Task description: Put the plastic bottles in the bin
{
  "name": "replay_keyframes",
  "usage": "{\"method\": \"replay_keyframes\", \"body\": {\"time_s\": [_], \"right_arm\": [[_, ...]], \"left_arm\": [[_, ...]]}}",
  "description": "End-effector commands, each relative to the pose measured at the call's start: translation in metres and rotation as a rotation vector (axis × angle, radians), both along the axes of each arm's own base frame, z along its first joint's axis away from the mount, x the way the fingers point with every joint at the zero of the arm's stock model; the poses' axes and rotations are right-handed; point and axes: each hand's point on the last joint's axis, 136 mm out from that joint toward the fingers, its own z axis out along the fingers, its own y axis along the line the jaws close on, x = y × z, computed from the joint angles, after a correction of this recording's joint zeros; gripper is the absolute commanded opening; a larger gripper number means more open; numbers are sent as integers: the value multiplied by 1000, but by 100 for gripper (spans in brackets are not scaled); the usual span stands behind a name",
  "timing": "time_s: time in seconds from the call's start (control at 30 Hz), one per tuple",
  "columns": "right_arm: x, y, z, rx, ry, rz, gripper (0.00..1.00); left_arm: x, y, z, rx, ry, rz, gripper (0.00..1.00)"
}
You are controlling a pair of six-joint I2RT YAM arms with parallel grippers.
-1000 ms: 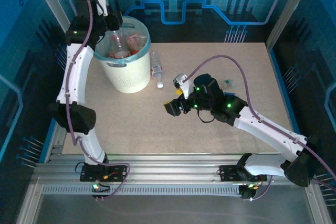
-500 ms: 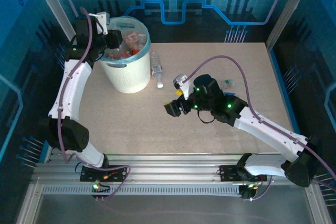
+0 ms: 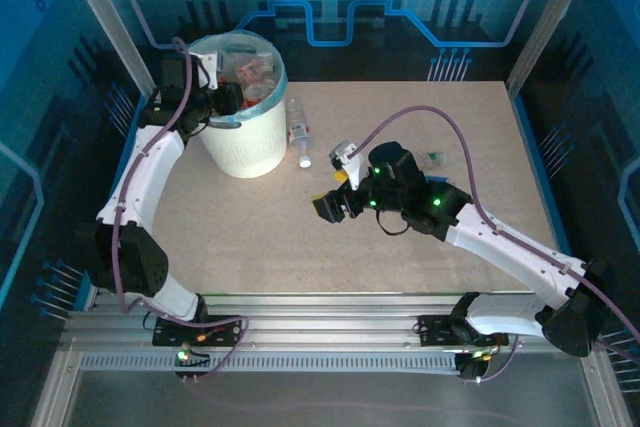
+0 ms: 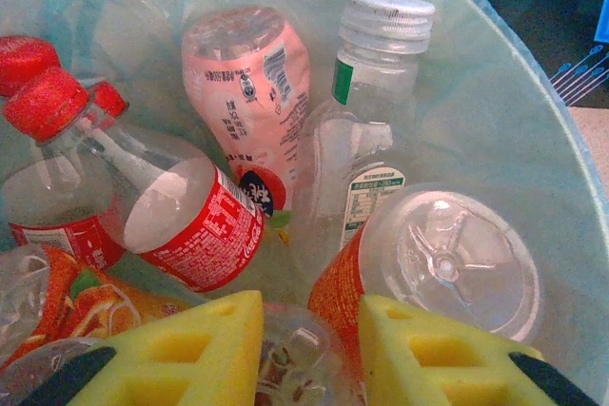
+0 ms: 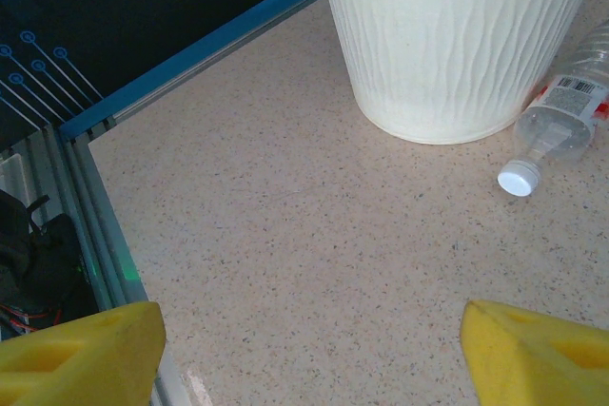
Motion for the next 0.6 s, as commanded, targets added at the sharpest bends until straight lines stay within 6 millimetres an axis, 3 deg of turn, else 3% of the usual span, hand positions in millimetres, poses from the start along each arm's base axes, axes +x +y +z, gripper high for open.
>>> {"method": "replay_keyframes", "body": {"time_s": [0.0, 0.13, 0.27, 0.4, 0.57], "right_arm": [[-4, -2, 0, -13, -4, -7, 83], [-2, -6, 2, -23, -9, -35, 83], [7, -19, 6, -51, -19, -122, 83], [21, -42, 11, -90, -46, -259, 85], [41, -79, 3, -126, -11, -420, 88]], "left_arm": [[-7, -10, -52, -14, 191, -34, 35], [-3, -10, -28, -19, 146, -23, 36], [-3, -2, 16, -1, 54, 13, 42], [-11, 3, 68, -6, -72, 48, 49], [-28, 3, 110, -16, -178, 62, 51]]}}
